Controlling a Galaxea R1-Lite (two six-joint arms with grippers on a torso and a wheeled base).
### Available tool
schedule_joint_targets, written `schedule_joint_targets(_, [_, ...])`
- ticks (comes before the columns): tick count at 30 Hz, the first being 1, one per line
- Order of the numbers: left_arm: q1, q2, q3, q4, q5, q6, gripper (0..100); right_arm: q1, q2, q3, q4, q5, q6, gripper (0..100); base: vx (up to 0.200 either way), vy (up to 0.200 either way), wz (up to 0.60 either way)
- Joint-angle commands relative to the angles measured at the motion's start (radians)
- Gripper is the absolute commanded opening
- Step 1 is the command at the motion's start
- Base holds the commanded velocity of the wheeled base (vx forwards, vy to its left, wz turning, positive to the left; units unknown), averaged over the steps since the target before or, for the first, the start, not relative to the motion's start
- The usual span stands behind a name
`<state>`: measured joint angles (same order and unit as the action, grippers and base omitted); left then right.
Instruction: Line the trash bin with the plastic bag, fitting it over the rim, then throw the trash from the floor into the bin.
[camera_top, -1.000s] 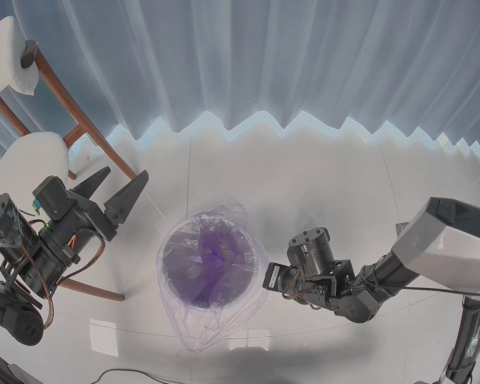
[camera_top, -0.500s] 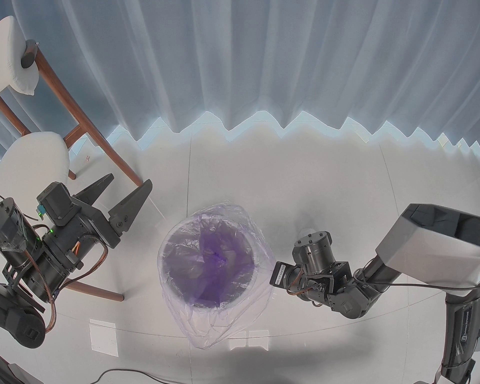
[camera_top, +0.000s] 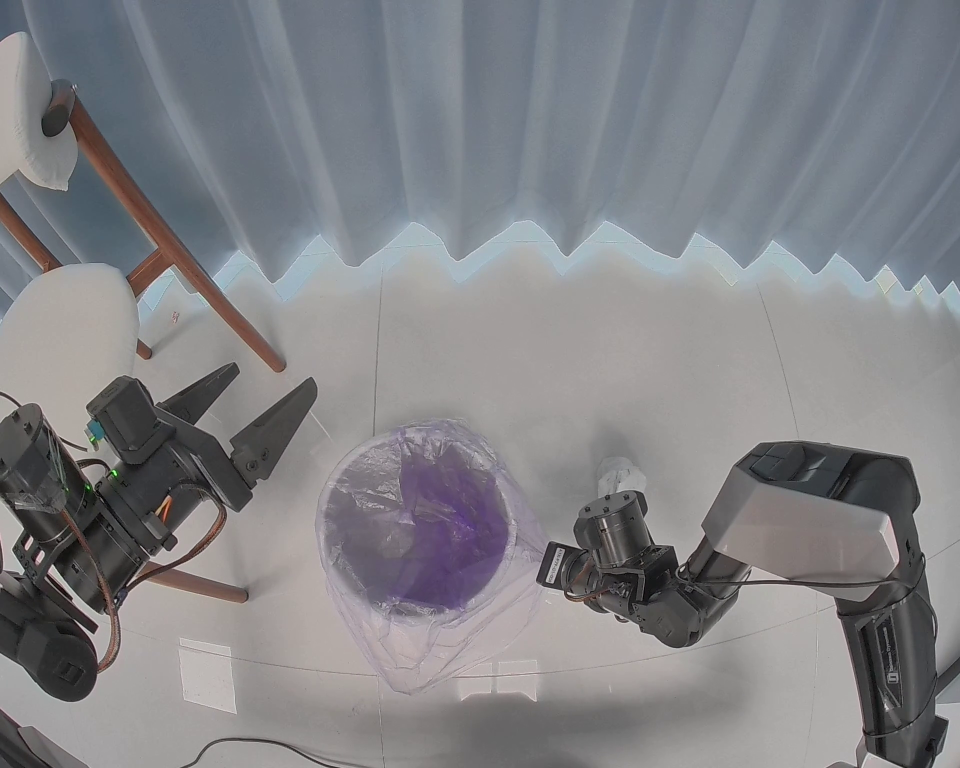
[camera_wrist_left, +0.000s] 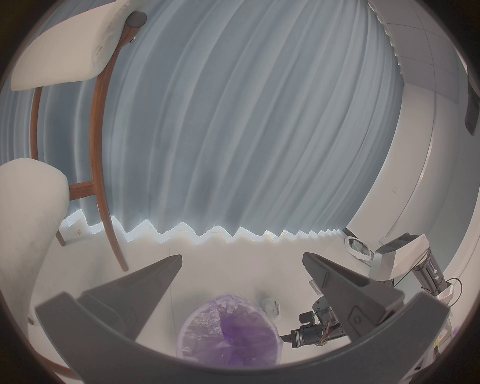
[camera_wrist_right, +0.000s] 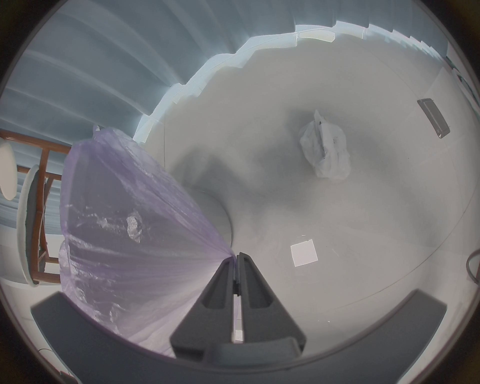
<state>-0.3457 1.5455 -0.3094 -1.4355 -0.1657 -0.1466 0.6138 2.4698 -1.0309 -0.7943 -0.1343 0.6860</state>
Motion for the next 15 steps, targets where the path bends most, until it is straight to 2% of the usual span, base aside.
schedule_joint_targets(1, [-0.004, 0.013, 0.001, -0.002, 0.000, 0.001, 100, 0.000, 0.018, -0.002, -0.002, -0.001, 0.001, 0, 0.000, 0.000, 0.00])
schedule_joint_targets(2, [-0.006, 0.016, 0.001, -0.002, 0.000, 0.001, 100, 0.000, 0.018, 0.002, -0.006, -0.001, 0.004, 0, 0.000, 0.000, 0.00])
schedule_joint_targets(3, [-0.007, 0.016, 0.001, -0.002, 0.002, -0.001, 100, 0.000, 0.018, 0.008, -0.016, -0.001, 0.007, 100, 0.000, 0.000, 0.00])
schedule_joint_targets(6, [-0.006, 0.016, -0.005, -0.002, 0.002, -0.005, 100, 0.004, -0.002, 0.043, -0.071, -0.001, 0.030, 100, 0.000, 0.000, 0.00])
schedule_joint_targets(9, [0.001, 0.019, -0.027, -0.003, 0.006, -0.016, 100, 0.015, -0.112, 0.178, -0.180, 0.018, 0.096, 100, 0.000, 0.000, 0.00])
schedule_joint_targets(13, [-0.009, 0.028, -0.047, -0.008, 0.008, -0.059, 100, 0.047, -0.357, 0.440, -0.316, 0.176, 0.214, 100, 0.000, 0.000, 0.00])
schedule_joint_targets(14, [-0.009, 0.028, -0.047, -0.008, 0.008, -0.059, 100, 0.047, -0.357, 0.440, -0.316, 0.176, 0.214, 100, 0.000, 0.000, 0.00])
schedule_joint_targets(15, [-0.022, 0.030, -0.060, -0.008, 0.006, -0.094, 100, 0.044, -0.462, 0.558, -0.402, 0.268, 0.284, 100, 0.000, 0.000, 0.00])
